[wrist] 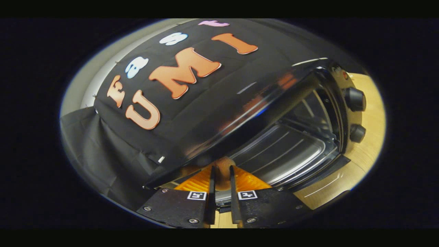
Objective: Open the toaster oven, put the food inside, and close the toaster oven door.
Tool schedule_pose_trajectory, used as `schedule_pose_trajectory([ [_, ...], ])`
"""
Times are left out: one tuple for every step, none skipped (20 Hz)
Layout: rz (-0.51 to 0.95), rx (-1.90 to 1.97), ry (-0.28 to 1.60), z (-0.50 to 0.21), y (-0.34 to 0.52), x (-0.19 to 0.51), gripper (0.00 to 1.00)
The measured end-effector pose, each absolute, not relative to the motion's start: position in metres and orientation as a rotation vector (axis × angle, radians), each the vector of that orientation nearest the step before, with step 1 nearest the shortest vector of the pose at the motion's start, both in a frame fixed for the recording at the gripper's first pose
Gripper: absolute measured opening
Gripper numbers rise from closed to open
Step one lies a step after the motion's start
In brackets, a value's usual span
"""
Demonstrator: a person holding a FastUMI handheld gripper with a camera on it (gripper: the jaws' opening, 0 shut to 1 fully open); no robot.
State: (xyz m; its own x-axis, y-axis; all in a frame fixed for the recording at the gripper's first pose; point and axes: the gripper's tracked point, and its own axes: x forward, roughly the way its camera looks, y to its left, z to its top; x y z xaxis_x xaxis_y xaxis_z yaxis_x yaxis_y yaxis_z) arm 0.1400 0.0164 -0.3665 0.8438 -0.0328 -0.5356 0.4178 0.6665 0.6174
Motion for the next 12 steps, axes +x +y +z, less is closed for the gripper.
schedule_pose_trajectory([
  [-0.262,0.780,0.507,-0.366,0.016,0.142,0.20],
  [-0.263,0.759,0.498,-0.366,0.015,0.143,0.24],
  [-0.266,0.744,0.497,-0.368,0.014,0.143,0.27],
  [-0.261,0.741,0.501,-0.369,0.016,0.142,0.33],
  [-0.267,0.741,0.523,-0.374,0.016,0.141,0.36],
  [-0.272,0.741,0.548,-0.378,0.017,0.136,0.40],
  [-0.262,0.736,0.555,-0.377,0.018,0.134,0.43],
  [-0.255,0.725,0.562,-0.375,0.018,0.131,0.47],
  [-0.234,0.698,0.543,-0.368,0.018,0.132,0.49],
  [-0.231,0.651,0.563,-0.367,0.017,0.129,0.56],
  [-0.219,0.614,0.575,-0.364,0.018,0.122,0.60],
  [-0.213,0.585,0.586,-0.361,0.017,0.114,0.62],
])
